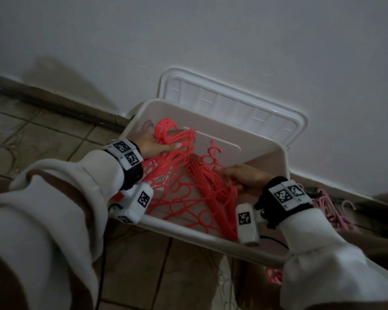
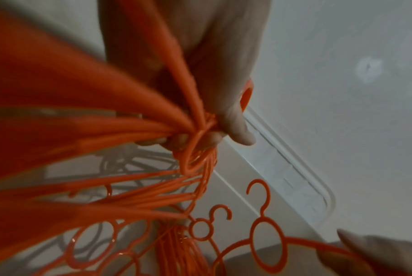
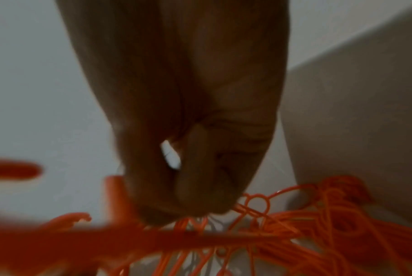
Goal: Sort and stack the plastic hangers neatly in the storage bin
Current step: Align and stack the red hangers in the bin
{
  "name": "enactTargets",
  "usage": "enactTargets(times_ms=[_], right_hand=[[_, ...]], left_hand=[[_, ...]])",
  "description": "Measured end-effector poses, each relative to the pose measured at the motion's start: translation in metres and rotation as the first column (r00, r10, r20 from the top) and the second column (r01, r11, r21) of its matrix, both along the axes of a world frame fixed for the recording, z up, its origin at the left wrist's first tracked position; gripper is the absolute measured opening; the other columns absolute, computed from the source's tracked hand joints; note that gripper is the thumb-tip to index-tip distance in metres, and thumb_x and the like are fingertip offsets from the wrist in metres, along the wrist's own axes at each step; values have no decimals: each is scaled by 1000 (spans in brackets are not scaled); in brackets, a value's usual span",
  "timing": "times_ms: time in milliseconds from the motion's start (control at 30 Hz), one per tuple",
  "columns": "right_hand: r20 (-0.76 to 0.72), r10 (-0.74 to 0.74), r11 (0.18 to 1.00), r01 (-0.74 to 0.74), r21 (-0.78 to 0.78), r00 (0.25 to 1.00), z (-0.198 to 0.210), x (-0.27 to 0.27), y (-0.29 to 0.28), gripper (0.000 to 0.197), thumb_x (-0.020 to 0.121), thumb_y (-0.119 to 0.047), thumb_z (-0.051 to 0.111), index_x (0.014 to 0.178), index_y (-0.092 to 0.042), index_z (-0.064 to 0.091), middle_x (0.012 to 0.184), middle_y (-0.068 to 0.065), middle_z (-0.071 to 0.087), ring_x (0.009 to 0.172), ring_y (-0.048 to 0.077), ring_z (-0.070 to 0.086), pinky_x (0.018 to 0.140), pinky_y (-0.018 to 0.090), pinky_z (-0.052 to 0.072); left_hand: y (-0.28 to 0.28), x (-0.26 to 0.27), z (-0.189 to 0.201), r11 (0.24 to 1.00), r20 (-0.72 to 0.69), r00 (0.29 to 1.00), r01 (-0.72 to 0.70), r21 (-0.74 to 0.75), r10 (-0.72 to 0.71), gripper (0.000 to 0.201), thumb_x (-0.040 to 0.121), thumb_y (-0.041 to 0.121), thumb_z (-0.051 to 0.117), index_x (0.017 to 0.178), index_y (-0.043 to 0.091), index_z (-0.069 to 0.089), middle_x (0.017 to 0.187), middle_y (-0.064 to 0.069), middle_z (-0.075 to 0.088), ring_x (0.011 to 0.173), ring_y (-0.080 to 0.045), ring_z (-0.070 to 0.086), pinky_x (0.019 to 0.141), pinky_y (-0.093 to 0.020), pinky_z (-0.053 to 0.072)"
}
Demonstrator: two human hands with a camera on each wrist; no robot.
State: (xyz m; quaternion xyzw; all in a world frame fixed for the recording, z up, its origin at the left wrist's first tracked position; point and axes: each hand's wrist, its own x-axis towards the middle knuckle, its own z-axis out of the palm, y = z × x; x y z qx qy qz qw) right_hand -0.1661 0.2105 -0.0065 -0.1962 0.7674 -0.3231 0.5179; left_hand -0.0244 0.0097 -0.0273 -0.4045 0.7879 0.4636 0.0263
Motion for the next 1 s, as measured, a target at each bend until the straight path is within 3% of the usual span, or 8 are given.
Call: enactTargets(times_ms=[67,200,300,467,600,700,867,1000], right_hand=[[17,90,993,-89,-79,996,-1,8,-4,37,94,-25,50,60,-12,42,37,-6,37,25,3,28,29,13,20],[-43,159,983,-162,-89,986,-5,25,-21,33,94,-28,50,70,-4,49,45,6,54,31,6,52,34,15,40],[-19,234,967,-235,-95,972,-10,38,-31,28,94,-30,50,80,-6,53,63,13,58,38,6,58,39,17,43],[-13,301,952,-301,-62,954,-17,51,-35,24,90,-25,59,73,-8,57,45,-1,62,41,5,61,43,15,48],[94,312,949,-306,-74,945,-15,55,-37,15,88,-13,61,87,1,60,53,1,66,46,9,65,45,16,52],[122,307,945,-288,-154,944,-12,59,-41,4,90,-10,57,89,-8,60,62,-1,68,50,7,66,52,15,55],[127,397,912,-375,-167,909,-10,69,-49,13,93,-13,52,83,-14,61,59,-5,69,55,5,67,61,17,55],[67,434,894,-421,-150,898,-8,75,-54,28,93,-11,52,112,9,56,75,5,67,54,0,64,59,11,53]], left_hand=[[-1,1,-4,993,-20,998,-53,103,56,96,46,70,78,123,17,58,120,-3,62,108,-25,61,100,-40,46],[9,7,11,898,-56,997,-25,439,55,48,67,10,78,112,1,64,111,-23,66,104,-39,62,96,-52,47],[10,8,14,868,-113,993,24,497,37,43,69,8,74,111,0,64,103,-23,67,95,-36,65,93,-49,49],[10,11,16,776,-161,986,62,627,51,15,82,-1,56,91,3,67,80,-15,67,69,-26,65,77,-38,53],[9,14,13,842,-180,981,41,538,68,12,78,2,58,88,3,66,88,-17,64,89,-32,59,99,-47,44],[14,14,8,867,-259,961,48,497,96,23,79,4,66,102,4,66,96,-14,71,95,-32,64,96,-47,48],[21,7,7,890,-292,956,144,432,-13,70,55,39,86,117,16,64,112,-8,69,107,-25,64,101,-44,45],[29,-4,5,936,-213,975,126,329,-57,37,72,16,78,108,8,68,107,-13,70,103,-28,64,99,-43,47]])
